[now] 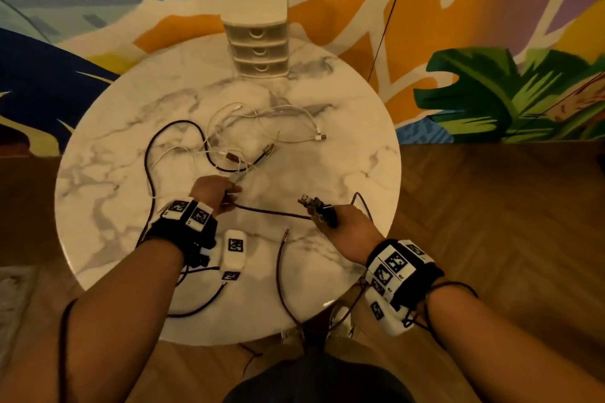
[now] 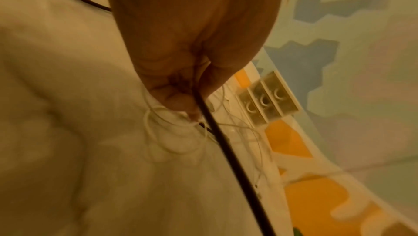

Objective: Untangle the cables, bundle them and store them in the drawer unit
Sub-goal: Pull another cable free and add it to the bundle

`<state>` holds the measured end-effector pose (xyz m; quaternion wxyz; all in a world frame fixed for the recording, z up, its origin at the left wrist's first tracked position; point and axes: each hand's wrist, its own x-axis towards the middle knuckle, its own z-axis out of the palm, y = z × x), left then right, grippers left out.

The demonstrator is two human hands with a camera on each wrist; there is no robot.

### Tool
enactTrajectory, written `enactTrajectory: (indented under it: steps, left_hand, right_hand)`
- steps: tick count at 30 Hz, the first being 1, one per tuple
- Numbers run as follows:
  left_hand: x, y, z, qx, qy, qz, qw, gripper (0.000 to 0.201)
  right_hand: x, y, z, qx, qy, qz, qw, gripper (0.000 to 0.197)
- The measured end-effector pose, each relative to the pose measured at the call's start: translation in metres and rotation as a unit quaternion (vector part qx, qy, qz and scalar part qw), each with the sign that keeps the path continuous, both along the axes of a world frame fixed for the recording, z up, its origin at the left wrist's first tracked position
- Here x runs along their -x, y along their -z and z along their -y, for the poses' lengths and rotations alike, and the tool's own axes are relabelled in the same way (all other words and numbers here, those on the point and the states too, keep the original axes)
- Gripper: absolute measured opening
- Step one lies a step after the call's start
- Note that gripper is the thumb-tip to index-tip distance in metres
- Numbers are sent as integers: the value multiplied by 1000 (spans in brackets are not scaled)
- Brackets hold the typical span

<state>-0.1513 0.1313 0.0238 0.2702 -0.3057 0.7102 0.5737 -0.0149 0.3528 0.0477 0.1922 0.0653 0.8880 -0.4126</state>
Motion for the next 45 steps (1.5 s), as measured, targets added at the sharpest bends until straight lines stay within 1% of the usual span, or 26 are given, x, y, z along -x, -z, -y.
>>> enactTrajectory:
  steps: [4,7,9,11,13,14,15,16,17,19,20,21,23,24,25,26,27,29,31,34,35,37,39,40,43,45]
  left_hand:
    - [1,6,24,8,-38,29,999,30]
    - [-5,3,39,25,-57,5,998,27]
    - [-11,-1,45,83,-31,-41,995,25]
    - [-23,-5,47,195,20,-126,973,23]
    - [-31,-12,45,299,115,-211,924,15]
    - [-31,-15,45,326,148,-248,900,13]
    - [-30,-22,43,332,148,-279,889,12]
    - [-26,-31,39,321,119,-301,890,10]
    - [-22,-38,36,304,73,-324,893,10]
    - [-13,-57,26,274,-10,-379,884,11]
    - [-11,-66,19,263,-27,-407,874,12]
    - [-13,-77,9,249,-29,-430,867,13]
    - [-19,-97,-20,198,-17,-460,865,12]
    - [-25,-106,-35,173,0,-469,866,12]
    - [-31,-113,-51,156,27,-478,864,11]
    - [-38,-120,-67,146,66,-489,858,11]
    - [-46,-126,-82,135,113,-496,850,11]
    - [-63,-133,-106,107,215,-498,833,11]
    - [-77,-141,-123,83,290,-499,812,8]
    - [-88,-155,-141,55,333,-535,775,6]
    - [-89,-160,-145,53,344,-547,761,6]
    - [-90,-167,-151,46,364,-557,745,8]
    - [-92,-170,-153,29,371,-556,744,12]
    - [-93,-171,-154,18,373,-555,743,13]
    - [-96,-174,-154,-6,397,-549,735,16]
    - [-93,-173,-154,-20,412,-545,730,18]
  right_hand:
    - [-3,0,-2,-4,6,7,1000,24]
    - [0,2,-2,-2,6,10,1000,23]
    - [3,9,-3,7,32,13,999,19]
    - [6,14,-6,-5,66,26,997,23]
    - [8,22,-9,-12,75,54,996,32]
    - [9,26,-10,-12,84,56,995,35]
    - [9,28,-13,-4,112,42,993,35]
    - [8,27,-16,25,175,6,984,35]
    - [7,24,-21,72,268,-42,960,33]
    - [4,10,-34,173,443,-133,870,30]
    - [2,0,-42,202,492,-160,831,29]
    - [0,-11,-47,215,516,-174,810,26]
    - [-3,-28,-50,236,523,-181,799,20]
    - [-3,-36,-47,252,511,-174,803,20]
    - [-3,-43,-45,265,482,-164,819,29]
    - [-4,-48,-41,284,437,-161,839,38]
    - [-4,-49,-38,301,382,-168,857,42]
    - [-4,-51,-34,300,285,-209,886,36]
    - [-4,-57,-34,273,245,-240,899,33]
    - [-8,-64,-34,263,191,-227,918,15]
    - [-10,-67,-33,265,176,-209,925,16]
    - [-10,-68,-32,273,185,-171,928,25]
    - [-9,-67,-34,300,195,-152,921,33]
    - [-8,-68,-34,294,199,-140,924,35]
    - [-8,-74,-36,271,209,-164,925,41]
    - [-7,-76,-35,268,210,-182,923,33]
